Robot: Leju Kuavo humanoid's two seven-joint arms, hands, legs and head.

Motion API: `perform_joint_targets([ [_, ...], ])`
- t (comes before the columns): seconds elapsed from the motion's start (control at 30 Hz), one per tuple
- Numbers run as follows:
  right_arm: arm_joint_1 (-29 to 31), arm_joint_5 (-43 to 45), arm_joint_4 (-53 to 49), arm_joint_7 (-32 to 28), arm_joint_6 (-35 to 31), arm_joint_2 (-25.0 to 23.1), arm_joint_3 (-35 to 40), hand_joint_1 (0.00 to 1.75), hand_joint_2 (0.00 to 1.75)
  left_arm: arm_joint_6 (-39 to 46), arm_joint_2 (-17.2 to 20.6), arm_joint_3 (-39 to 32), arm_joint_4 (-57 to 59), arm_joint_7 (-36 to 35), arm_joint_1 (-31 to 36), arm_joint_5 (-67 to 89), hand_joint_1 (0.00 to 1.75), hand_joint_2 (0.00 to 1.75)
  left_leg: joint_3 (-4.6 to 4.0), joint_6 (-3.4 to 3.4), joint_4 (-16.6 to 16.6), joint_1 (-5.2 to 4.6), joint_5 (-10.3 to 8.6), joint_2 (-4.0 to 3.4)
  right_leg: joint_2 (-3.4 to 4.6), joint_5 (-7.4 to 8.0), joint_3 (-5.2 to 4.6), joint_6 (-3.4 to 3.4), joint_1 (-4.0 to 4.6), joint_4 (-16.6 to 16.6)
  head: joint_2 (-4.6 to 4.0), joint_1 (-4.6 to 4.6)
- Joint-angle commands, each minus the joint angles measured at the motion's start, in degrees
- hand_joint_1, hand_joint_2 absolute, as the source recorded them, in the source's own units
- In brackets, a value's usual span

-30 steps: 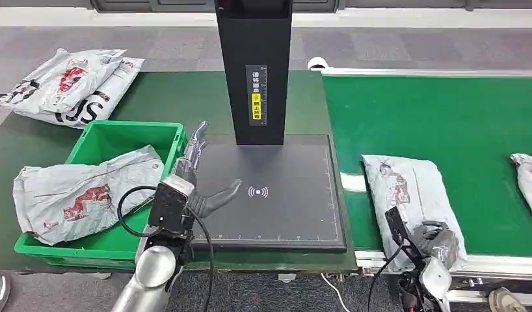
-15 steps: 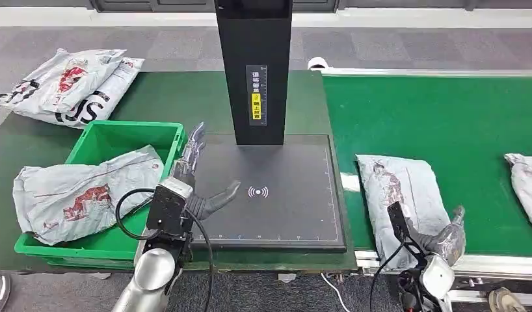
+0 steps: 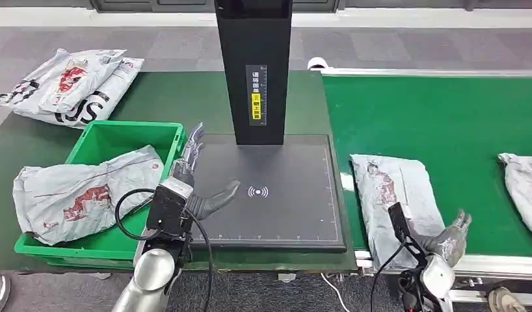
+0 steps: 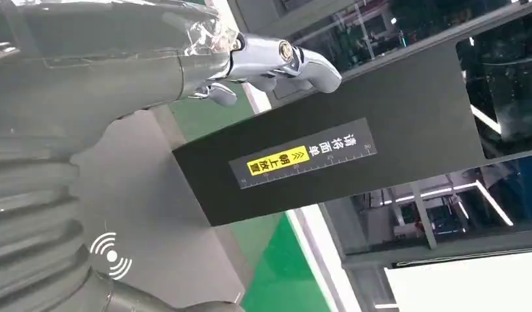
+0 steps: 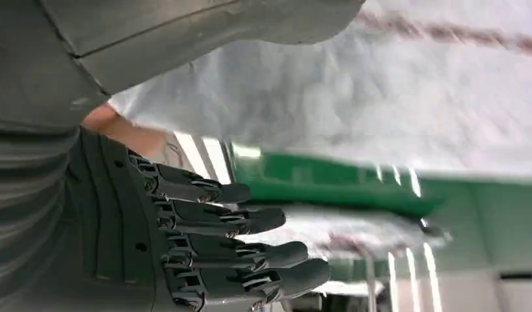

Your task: Moved the parcel from conveyor to table for the left to box.

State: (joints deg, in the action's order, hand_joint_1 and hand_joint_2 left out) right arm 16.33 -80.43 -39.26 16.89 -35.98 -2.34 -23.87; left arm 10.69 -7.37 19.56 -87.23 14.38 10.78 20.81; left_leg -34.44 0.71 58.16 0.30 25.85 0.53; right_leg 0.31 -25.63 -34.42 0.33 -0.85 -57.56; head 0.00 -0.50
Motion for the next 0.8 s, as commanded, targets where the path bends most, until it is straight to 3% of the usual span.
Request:
perform_joint_targets([
  [0.03, 4.09, -0.31, 13.31, 1.48, 1.68, 1.48, -4.01, 0.0, 1.75, -0.6, 0.82, -2.16, 2.44, -0.37, 1.67, -0.24, 0.0, 1.75, 0.18, 0.0, -0.09, 0.01, 0.01, -0.04, -0.02, -0.01, 0.18, -0.04, 0.02, 0.09, 0.0, 0.0],
  [0.37, 4.32, -1.9, 14.55, 3.4, 4.17, 1.94, -3.63, 0.0, 1.75, -0.8, 1.13, -1.91, 2.0, -0.43, 1.68, -0.38, 0.0, 1.75, 0.22, 0.0, -0.14, 0.03, -0.01, -0.04, -0.05, 0.01, 0.23, -0.05, 0.05, 0.15, 0.0, 0.0],
  [0.4, 4.18, -1.92, 14.05, 3.37, 3.81, 1.74, -3.89, 1.62, 1.75, -0.8, 1.04, -1.99, 1.94, -0.45, 1.59, -0.39, 0.0, 1.75, 0.23, 0.0, -0.15, 0.03, -0.01, -0.05, -0.04, 0.02, 0.25, -0.06, 0.06, 0.17, 0.0, 0.0],
  [0.43, 4.14, -2.01, 14.05, 3.29, 3.79, 1.77, -3.91, 1.75, 1.75, -0.79, 1.0, -2.04, 1.91, -0.45, 1.51, -0.39, 0.0, 1.75, 0.23, 0.0, -0.14, 0.04, -0.01, -0.05, -0.04, 0.02, 0.25, -0.05, 0.06, 0.18, 0.0, 0.0],
  [0.8, 4.03, -2.16, 13.77, 2.74, 2.86, 1.63, -4.18, 1.75, 1.75, -0.75, 0.84, -2.32, 1.86, -0.47, 1.43, -0.39, 0.0, 1.75, 0.18, -0.02, -0.1, 0.03, -0.01, -0.04, -0.04, 0.01, 0.22, -0.04, 0.05, 0.13, 0.0, 0.0],
])
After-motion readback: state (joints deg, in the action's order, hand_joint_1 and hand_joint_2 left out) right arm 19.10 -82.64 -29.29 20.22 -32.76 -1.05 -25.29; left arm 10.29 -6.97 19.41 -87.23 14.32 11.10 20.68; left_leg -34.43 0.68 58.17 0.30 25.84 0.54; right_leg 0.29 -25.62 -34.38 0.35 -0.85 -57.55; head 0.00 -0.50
